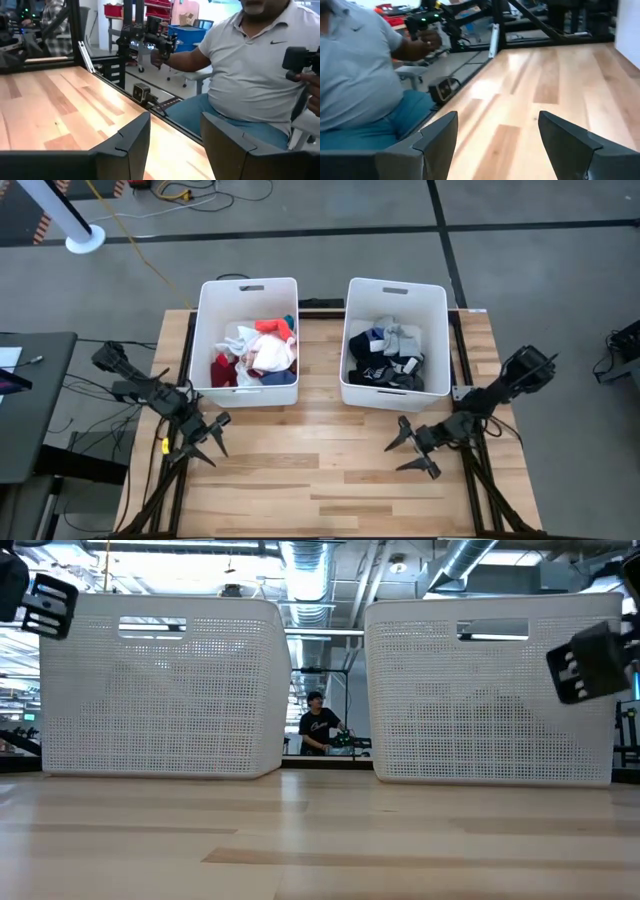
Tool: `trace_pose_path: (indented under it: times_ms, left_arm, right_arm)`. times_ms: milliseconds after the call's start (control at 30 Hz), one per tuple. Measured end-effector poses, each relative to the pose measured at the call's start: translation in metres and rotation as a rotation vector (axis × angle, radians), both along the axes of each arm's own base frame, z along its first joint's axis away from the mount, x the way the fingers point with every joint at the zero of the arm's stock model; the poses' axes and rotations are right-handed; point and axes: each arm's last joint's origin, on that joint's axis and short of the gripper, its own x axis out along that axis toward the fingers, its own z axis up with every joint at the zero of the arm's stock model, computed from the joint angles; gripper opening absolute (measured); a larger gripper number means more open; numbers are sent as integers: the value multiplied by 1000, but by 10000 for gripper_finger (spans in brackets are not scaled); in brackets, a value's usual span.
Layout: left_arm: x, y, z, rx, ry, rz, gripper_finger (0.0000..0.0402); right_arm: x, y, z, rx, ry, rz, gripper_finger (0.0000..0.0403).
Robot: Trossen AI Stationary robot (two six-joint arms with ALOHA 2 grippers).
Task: Sort clothes
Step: Return to home position
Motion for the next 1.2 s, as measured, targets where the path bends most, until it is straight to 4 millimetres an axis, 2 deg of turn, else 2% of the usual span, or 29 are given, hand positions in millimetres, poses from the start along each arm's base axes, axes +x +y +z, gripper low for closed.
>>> trace_pose_path:
  times_ms: [633, 867, 1000, 1200]
  left_arm:
    - [1, 1, -4, 23, 31, 56, 155]
    - [1, 1, -4, 12, 45, 56, 155]
    - [1, 2, -5, 22, 42, 77, 155]
    - [3, 4, -7, -14, 100, 184, 155]
  right_arm:
    - [14, -23, 0, 41, -4, -147, 290]
    - [15, -24, -2, 246, 91, -180, 291]
    - [12, -19, -5, 223, 120, -149, 290]
    - [9, -17, 2, 102, 49, -95, 290]
